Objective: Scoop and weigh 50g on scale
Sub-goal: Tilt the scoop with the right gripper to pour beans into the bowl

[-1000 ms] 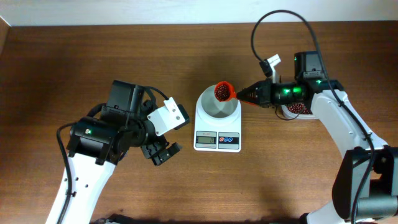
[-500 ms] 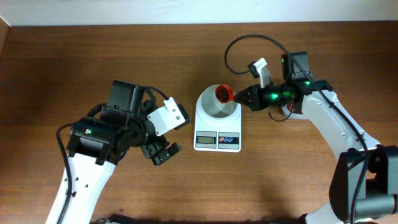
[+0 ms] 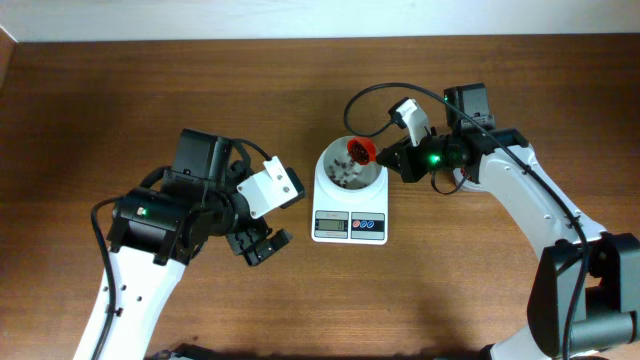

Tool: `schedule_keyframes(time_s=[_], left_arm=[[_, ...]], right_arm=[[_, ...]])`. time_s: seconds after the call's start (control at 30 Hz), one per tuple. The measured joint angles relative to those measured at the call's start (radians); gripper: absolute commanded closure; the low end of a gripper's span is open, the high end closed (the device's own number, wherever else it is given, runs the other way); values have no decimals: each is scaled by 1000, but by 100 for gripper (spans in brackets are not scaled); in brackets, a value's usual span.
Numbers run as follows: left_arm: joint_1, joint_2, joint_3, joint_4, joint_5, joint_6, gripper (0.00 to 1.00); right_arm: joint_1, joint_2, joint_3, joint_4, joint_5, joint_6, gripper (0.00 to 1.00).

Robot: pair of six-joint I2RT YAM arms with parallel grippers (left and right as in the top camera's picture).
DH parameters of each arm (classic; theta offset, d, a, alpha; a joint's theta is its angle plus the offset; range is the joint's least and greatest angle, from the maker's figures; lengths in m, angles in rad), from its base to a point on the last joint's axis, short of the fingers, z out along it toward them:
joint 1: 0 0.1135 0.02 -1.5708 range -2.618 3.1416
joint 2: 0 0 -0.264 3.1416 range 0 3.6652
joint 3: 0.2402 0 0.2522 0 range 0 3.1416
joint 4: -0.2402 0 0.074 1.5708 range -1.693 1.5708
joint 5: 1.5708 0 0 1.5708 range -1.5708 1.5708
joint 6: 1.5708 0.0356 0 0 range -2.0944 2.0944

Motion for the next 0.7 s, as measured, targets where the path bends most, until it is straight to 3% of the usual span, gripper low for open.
schedule_keyframes(time_s=[0.7], left_arm=[[0, 0, 0, 0, 0, 0, 1]], right_arm=[[29, -8, 0, -10, 25, -14, 96]])
